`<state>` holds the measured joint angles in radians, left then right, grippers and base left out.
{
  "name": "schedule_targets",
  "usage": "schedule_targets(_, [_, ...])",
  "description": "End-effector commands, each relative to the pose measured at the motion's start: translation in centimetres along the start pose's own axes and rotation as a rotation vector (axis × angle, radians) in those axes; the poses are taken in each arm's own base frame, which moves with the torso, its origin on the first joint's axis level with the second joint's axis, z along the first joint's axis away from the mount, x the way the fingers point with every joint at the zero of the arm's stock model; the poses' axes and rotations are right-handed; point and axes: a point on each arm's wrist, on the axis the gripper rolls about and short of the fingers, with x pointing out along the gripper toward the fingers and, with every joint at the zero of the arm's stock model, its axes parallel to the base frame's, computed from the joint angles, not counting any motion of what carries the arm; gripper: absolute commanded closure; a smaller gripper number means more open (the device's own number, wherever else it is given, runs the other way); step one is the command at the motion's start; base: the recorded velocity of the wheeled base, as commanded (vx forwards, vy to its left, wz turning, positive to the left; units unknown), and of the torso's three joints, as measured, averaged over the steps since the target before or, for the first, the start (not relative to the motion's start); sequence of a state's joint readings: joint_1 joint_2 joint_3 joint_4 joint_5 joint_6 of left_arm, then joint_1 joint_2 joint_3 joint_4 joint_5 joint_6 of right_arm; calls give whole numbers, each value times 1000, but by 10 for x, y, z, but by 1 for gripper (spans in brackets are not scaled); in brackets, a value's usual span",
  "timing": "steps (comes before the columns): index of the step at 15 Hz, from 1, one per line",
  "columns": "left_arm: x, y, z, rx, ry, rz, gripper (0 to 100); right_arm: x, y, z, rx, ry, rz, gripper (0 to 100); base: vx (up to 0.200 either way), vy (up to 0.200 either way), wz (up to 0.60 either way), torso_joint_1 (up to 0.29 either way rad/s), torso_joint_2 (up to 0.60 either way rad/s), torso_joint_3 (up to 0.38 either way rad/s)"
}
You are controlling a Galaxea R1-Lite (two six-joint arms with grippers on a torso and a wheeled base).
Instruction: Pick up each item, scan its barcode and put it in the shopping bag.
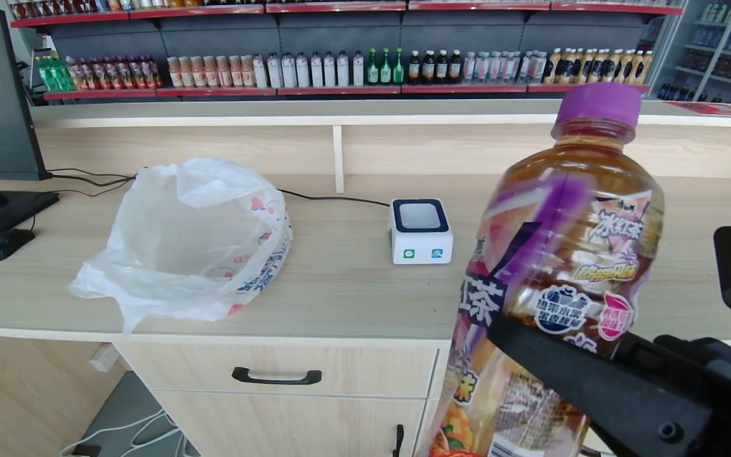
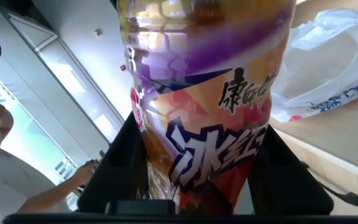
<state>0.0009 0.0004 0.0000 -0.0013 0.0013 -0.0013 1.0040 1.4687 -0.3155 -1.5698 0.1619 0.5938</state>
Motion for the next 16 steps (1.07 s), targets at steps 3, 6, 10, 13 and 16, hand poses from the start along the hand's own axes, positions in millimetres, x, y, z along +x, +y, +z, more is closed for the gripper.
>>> schedule_targets(3, [0, 0, 0, 0, 1, 1, 0, 1, 0, -1, 2, 1, 1, 100, 0, 0, 0, 0, 0, 0])
schedule_targets(6, [0, 0, 0, 0, 1, 1, 0, 2, 0, 0, 2, 0, 1, 100, 0, 0, 0, 0, 0, 0])
schedule_targets(10, [0, 0, 0, 0, 1, 1, 0, 2, 0, 1, 1, -5, 5, 100, 0, 0, 0, 0, 0, 0])
schedule_targets(13, [0, 0, 0, 0, 1, 1, 0, 2, 1, 2, -2, -9, 6, 100, 0, 0, 0, 0, 0, 0])
schedule_targets(16, [0, 0, 0, 0, 1, 1, 0, -1, 1, 2, -10, -8, 2, 100, 0, 0, 0, 0, 0, 0])
